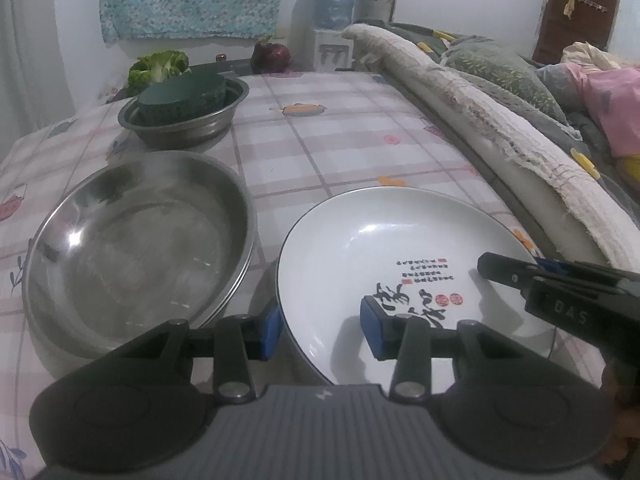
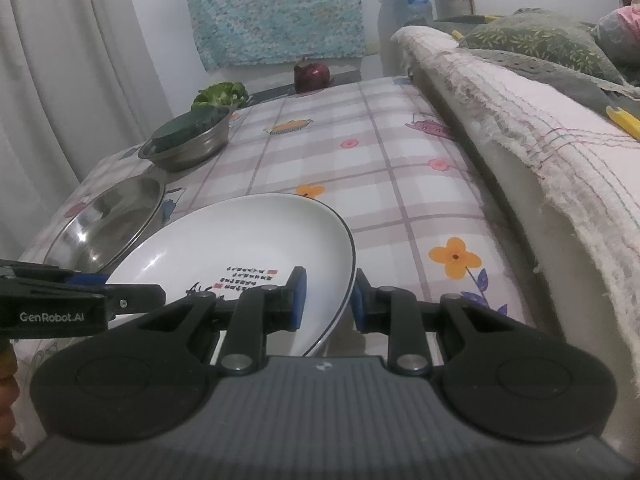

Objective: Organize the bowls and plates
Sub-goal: 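Lift the white printed plate off the table with both grippers, then carry the white plate over the steel basin with both grippers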

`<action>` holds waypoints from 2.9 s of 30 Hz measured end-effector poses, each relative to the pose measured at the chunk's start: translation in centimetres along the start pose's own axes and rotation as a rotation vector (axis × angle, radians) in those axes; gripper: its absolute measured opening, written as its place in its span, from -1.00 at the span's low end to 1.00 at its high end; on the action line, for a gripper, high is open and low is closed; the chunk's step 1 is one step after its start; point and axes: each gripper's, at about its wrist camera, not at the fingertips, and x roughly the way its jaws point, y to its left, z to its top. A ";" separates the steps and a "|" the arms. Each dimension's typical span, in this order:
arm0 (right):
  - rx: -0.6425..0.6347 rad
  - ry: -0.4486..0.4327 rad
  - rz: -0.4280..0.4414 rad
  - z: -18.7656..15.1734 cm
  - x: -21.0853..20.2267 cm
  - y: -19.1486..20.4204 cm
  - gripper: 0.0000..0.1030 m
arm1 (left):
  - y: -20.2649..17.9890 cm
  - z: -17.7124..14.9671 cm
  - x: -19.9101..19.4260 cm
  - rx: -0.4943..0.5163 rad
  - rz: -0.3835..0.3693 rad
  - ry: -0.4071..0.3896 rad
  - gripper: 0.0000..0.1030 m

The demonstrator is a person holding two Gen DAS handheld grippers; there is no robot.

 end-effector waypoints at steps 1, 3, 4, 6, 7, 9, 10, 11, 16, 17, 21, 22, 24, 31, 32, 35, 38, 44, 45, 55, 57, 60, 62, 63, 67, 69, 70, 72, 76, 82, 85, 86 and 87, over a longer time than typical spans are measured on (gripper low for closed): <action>0.001 -0.001 -0.001 0.0 -0.1 0.0 -0.55 | -0.1 0.0 0.0 0.001 -0.001 0.000 -0.18; 0.003 -0.003 -0.002 0.0 -0.1 -0.2 -0.55 | -0.1 0.0 0.2 0.002 -0.004 0.005 -0.18; 0.006 -0.002 -0.002 0.0 0.0 -0.3 -0.55 | -0.1 -0.1 0.3 0.004 -0.004 0.008 -0.18; 0.011 -0.001 -0.002 -0.1 0.0 -0.4 -0.55 | -0.2 -0.2 0.5 0.005 -0.005 0.016 -0.18; 0.012 -0.002 -0.002 -0.2 0.0 -0.4 -0.55 | -0.2 -0.3 0.5 0.006 -0.007 0.016 -0.18; 0.017 -0.002 0.000 -0.2 0.1 -0.6 -0.56 | -0.3 -0.3 0.5 0.015 -0.007 0.009 -0.18; 0.022 -0.001 0.001 -0.2 0.2 -0.7 -0.56 | -0.2 -0.2 0.6 0.013 -0.011 0.009 -0.18; 0.028 0.002 0.002 -0.2 0.4 -0.8 -0.56 | -0.2 -0.2 0.7 0.012 -0.014 0.007 -0.18; 0.042 -0.004 0.014 -0.3 0.7 -1.2 -0.56 | 0.0 -0.1 1.5 0.009 -0.035 0.026 -0.17; 0.043 -0.005 0.017 -0.3 0.8 -1.2 -0.56 | 0.1 -0.2 1.6 0.007 -0.040 0.023 -0.15; 0.047 -0.014 0.024 -0.4 1.2 -1.3 -0.56 | 0.1 -0.1 1.9 0.009 -0.045 0.012 -0.10; 0.045 -0.017 0.024 -0.4 1.2 -1.3 -0.55 | 0.1 -0.1 1.9 0.008 -0.047 0.008 -0.10; 0.041 -0.024 0.026 -0.5 1.3 -1.3 -0.54 | 0.1 -0.2 2.0 0.004 -0.047 0.000 -0.08; 0.031 -0.032 0.015 -0.5 1.3 -1.0 -0.52 | 0.1 -0.1 1.8 -0.022 -0.044 0.004 -0.08; 0.035 -0.034 0.016 -0.5 1.2 -1.0 -0.51 | 0.1 -0.1 1.8 -0.024 -0.044 0.005 -0.08; 0.035 -0.040 0.016 -0.4 1.0 -0.9 -0.52 | 0.3 0.0 1.7 -0.035 -0.049 0.010 -0.08; 0.032 -0.046 0.014 -0.3 0.7 -0.9 -0.52 | 0.2 0.0 1.5 -0.034 -0.050 0.005 -0.08; 0.041 -0.051 0.010 -0.2 0.2 -1.1 -0.52 | 0.1 0.2 1.1 -0.033 -0.055 -0.008 -0.08; 0.041 -0.053 0.008 -0.2 0.1 -1.1 -0.52 | 0.0 0.2 1.0 -0.033 -0.055 -0.010 -0.08; 0.045 -0.072 0.008 0.1 -0.6 -1.0 -0.52 | -0.1 0.6 0.3 -0.040 -0.055 -0.026 -0.08; 0.045 -0.076 0.008 0.2 -0.8 -1.0 -0.52 | 0.0 0.6 0.2 -0.042 -0.056 -0.030 -0.08; 0.045 -0.083 0.009 0.4 -1.0 -0.9 -0.52 | 0.0 0.8 -0.1 -0.047 -0.059 -0.037 -0.08; 0.045 -0.089 0.009 0.7 -1.1 -0.8 -0.52 | 0.1 0.9 -0.3 -0.050 -0.059 -0.044 -0.08; 0.045 -0.092 0.010 0.8 -1.2 -0.7 -0.52 | 0.1 1.0 -0.4 -0.052 -0.060 -0.047 -0.08; 0.042 -0.101 0.015 1.2 -1.3 -0.6 -0.52 | 0.4 1.3 -0.8 -0.064 -0.059 -0.062 -0.08; 0.041 -0.106 0.019 1.4 -1.4 -0.5 -0.52 | 0.6 1.4 -1.0 -0.068 -0.057 -0.068 -0.08; 0.039 -0.108 0.021 1.5 -1.4 -0.4 -0.52 | 0.7 1.4 -1.1 -0.072 -0.055 -0.072 -0.08; 0.037 -0.112 0.026 1.8 -1.3 -0.2 -0.52 | 0.9 1.5 -1.3 -0.080 -0.052 -0.078 -0.08; 0.030 -0.117 0.039 2.3 -1.2 0.4 -0.52 | 1.6 1.7 -1.8 -0.099 -0.043 -0.092 -0.08; 0.005 -0.124 0.065 3.2 -0.7 1.8 -0.52 | 3.1 2.1 -2.6 -0.134 -0.021 -0.120 -0.08; -0.013 -0.127 0.082 3.8 -0.4 2.9 -0.52 | 4.2 2.2 -3.1 -0.156 -0.007 -0.131 -0.08; -0.018 -0.127 0.089 4.0 -0.2 3.3 -0.52 | 4.5 2.2 -3.3 -0.162 -0.002 -0.136 -0.08; -0.022 -0.127 0.095 4.1 0.0 3.6 -0.52 | 5.0 2.3 -3.5 -0.169 0.005 -0.140 -0.08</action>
